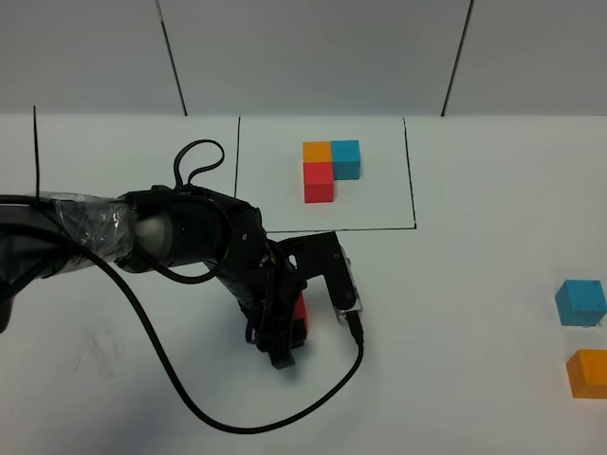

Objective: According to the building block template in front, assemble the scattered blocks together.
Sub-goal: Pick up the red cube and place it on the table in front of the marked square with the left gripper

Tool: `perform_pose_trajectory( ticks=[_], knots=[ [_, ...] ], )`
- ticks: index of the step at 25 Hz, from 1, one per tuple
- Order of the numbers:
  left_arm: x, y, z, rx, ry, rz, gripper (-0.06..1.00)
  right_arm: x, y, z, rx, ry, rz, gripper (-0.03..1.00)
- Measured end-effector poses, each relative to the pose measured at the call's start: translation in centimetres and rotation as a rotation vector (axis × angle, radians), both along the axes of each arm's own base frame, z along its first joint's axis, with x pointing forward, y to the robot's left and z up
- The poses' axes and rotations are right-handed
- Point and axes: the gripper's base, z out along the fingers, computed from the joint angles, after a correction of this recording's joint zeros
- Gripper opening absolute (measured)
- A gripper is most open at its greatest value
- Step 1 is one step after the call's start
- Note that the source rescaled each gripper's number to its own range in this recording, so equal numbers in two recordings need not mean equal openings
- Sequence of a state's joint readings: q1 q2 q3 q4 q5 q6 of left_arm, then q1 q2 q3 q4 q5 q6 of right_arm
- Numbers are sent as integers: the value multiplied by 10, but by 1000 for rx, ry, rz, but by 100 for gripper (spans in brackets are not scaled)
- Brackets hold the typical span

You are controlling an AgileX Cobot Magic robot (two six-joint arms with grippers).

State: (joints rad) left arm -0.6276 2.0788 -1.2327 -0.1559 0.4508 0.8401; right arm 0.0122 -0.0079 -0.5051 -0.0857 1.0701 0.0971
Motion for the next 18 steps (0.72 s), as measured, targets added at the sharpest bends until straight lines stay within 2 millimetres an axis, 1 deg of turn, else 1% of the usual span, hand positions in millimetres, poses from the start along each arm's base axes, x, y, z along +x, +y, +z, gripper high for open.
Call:
perform_pose_trajectory(
  ticks=[5,11,15,18],
  knots=[
    [1,0,6,-7,-16,3,74,0,0,0,0,0,0,0],
    [0,1,34,-44,-69,3,74,0,0,0,0,0,0,0],
    [-4,1,51,-57,-86,-2,74,0,0,0,0,0,0,0],
    [-7,2,71,-77,-127,-4,74,0,0,0,0,0,0,0]
  ],
)
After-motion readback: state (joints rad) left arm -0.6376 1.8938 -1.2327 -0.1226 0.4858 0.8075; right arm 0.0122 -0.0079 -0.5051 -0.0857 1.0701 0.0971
